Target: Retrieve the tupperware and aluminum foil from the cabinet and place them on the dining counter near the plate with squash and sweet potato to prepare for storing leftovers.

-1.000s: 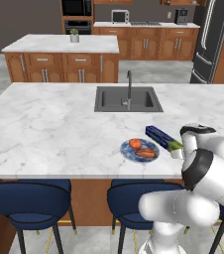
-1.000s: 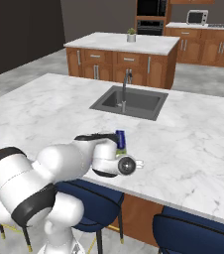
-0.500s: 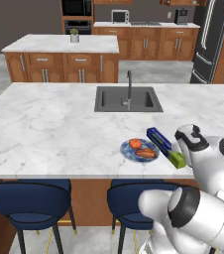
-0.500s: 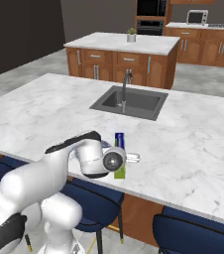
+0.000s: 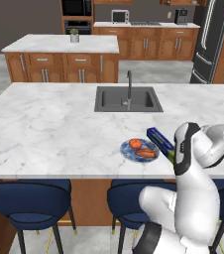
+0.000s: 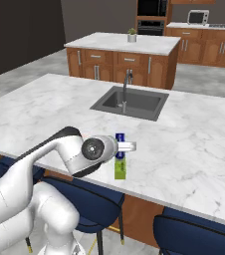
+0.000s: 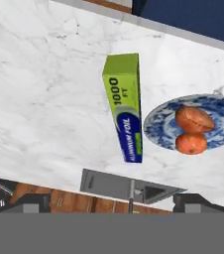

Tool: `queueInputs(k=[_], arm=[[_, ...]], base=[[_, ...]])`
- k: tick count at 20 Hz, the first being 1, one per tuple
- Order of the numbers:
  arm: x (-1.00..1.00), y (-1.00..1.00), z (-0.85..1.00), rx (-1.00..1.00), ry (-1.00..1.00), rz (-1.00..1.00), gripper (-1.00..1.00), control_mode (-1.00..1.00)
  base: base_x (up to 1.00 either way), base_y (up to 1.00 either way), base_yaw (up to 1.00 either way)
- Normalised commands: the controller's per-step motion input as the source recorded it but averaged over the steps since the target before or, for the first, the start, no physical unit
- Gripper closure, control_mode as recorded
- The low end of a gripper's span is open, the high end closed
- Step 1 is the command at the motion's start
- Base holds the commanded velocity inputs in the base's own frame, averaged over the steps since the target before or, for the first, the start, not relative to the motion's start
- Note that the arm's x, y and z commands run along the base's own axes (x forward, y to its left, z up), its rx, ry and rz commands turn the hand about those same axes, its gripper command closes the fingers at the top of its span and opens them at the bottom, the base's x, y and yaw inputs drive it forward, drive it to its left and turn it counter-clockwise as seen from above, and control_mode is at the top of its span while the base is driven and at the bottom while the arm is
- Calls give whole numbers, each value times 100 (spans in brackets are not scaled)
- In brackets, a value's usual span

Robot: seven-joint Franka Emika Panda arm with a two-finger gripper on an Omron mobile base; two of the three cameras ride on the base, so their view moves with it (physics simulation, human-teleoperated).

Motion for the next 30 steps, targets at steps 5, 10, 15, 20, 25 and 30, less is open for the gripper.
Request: queueInputs(k=[5, 10, 15, 20, 25, 30], arm=[[-75, 23, 100, -20, 10, -6, -100, -100], [-98, 70, 100, -23, 12, 6, -100, -100], [-100, 90, 100, -24, 4, 21, -100, -100], [-98, 53, 98, -14, 4, 32, -100, -100], [-35, 22, 83, -3, 17, 42, -100, -100], [8, 53, 3, -36, 31, 46, -100, -100]], base=[[0, 0, 0], [0, 0, 0], [0, 0, 0], [0, 0, 0], [0, 0, 0], [0, 0, 0]])
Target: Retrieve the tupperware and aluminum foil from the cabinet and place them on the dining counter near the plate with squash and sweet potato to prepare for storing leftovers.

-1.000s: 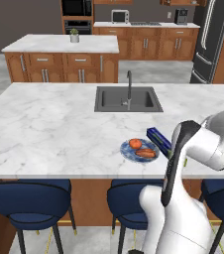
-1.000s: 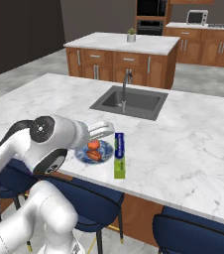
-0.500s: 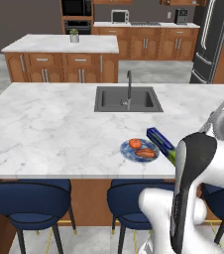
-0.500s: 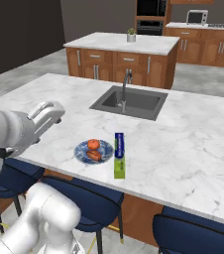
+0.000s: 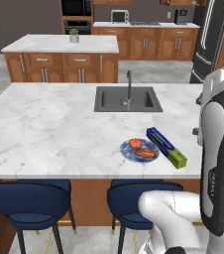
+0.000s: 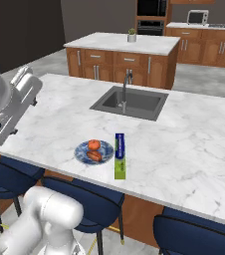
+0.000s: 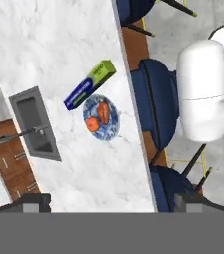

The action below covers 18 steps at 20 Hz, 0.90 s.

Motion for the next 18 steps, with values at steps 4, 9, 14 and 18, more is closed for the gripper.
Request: queueInputs(k=[4, 9, 14, 18], arm=[[44, 15, -28, -58, 30, 39, -100, -100], [34, -9, -38, -46, 13, 41, -100, -100], [-6, -12, -17, -22, -12, 58, -100, -100], [-18, -17, 0, 0, -36, 73, -100, -100]], base=[[0, 0, 0], [0, 0, 0], [0, 0, 0], [0, 0, 0]])
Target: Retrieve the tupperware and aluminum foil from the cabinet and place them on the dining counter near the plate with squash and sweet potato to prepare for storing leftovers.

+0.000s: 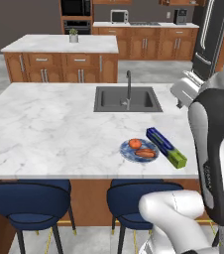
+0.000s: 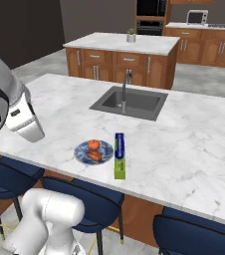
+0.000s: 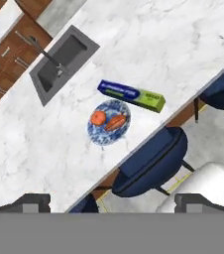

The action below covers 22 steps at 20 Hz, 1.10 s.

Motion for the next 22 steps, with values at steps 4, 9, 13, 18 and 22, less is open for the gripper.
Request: queueInputs(k=[4, 9, 13, 18, 22], arm=[[-6, -4, -2, 0, -36, 72, -100, -100], [-6, 56, -3, -9, -20, 63, -100, -100], [-71, 100, 12, -39, 1, 25, -100, -100], [-100, 100, 27, -39, 0, 1, -100, -100], [-84, 100, 6, -29, -21, 0, -100, -100]], base=[[0, 0, 0], [0, 0, 0], [0, 0, 0], [0, 0, 0], [0, 0, 0]])
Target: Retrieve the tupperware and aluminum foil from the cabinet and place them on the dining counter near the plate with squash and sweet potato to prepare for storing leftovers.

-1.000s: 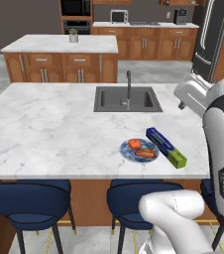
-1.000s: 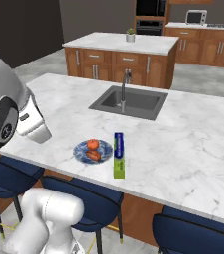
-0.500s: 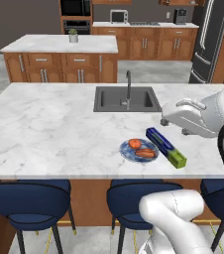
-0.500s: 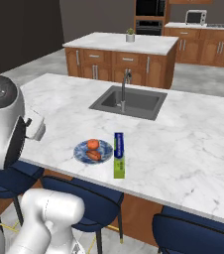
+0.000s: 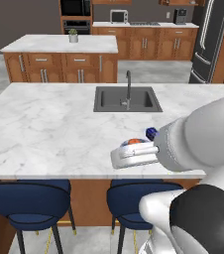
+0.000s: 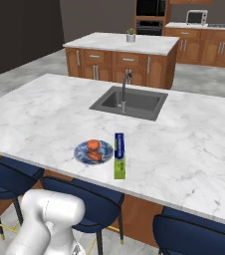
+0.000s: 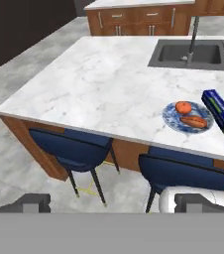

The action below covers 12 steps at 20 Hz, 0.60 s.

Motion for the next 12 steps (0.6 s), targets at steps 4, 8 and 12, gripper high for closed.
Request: queueInputs(k=[4, 8, 12], arm=[[-16, 64, 30, -8, -23, 0, -100, -100], [0, -64, 38, 3, -21, -4, -100, -100], [0, -100, 3, 15, -9, -7, -100, -100]], base=[[0, 0, 0], [0, 0, 0], [0, 0, 0]])
